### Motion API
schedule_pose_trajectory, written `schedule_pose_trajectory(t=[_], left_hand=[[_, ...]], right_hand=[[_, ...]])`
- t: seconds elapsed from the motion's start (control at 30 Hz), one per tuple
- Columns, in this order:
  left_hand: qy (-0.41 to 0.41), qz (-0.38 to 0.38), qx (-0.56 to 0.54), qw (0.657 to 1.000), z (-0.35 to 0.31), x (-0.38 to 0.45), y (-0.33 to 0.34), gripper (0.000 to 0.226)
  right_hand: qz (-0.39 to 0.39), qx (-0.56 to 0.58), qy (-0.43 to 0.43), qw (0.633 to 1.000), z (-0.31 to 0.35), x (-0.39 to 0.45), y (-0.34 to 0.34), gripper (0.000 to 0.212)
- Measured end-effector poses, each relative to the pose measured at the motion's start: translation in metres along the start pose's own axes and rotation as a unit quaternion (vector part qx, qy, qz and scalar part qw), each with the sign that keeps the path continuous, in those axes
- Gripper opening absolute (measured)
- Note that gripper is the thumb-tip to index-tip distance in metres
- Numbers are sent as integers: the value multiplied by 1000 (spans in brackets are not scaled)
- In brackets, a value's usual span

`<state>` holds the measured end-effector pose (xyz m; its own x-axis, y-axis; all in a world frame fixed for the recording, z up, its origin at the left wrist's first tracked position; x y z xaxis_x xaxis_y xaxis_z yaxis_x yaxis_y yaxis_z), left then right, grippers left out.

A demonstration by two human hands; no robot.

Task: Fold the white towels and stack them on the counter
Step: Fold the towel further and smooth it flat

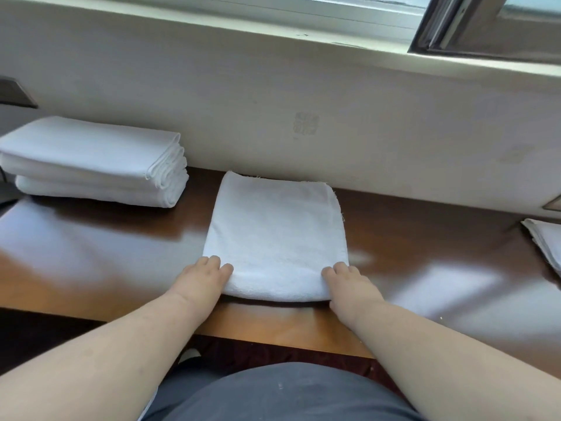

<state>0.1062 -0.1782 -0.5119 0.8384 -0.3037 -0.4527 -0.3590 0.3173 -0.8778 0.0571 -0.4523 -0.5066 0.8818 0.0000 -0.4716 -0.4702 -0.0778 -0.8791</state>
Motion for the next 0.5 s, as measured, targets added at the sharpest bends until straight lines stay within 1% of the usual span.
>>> schedule_pose_trajectory(t=[0.1, 0.2, 0.27, 0.3, 0.33, 0.4, 0.47, 0.5], left_hand=[[-27, -16, 3, 999, 4, 2, 2, 59], [-27, -21, 1, 999, 5, 1, 4, 56], [-17, -23, -10, 1000, 8, 0, 5, 50], [-12, -26, -25, 999, 12, -1, 4, 46], [-6, -29, -43, 999, 17, -2, 2, 44], [14, -34, -93, 995, 27, -7, -7, 43], [27, -35, -161, 986, 40, -14, -19, 42], [23, -37, -204, 978, 47, -19, -27, 39]], right_hand=[[-18, -34, -8, 999, 2, 4, 2, 49], [-26, -65, -8, 998, 1, 7, 3, 52], [-31, -69, -19, 997, -1, 8, 2, 46], [-31, -54, -27, 998, -3, 8, 0, 42], [-27, -23, -40, 999, -5, 7, -3, 38], [7, 75, -76, 994, -15, 2, -11, 31], [32, 184, -93, 978, -31, -8, -25, 18], [26, 237, -87, 967, -42, -13, -34, 13]])
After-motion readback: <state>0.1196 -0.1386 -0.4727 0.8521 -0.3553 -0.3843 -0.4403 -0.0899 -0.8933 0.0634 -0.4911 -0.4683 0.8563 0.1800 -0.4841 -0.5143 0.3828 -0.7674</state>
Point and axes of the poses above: each hand's wrist, its own x-axis towards the middle knuckle, its own y-axis out of the palm, z = x × y, the point moved 7 cm from there along x, towards the middle knuckle, and after that the axes turned 8 degrees about z, right-handed, at the moved point
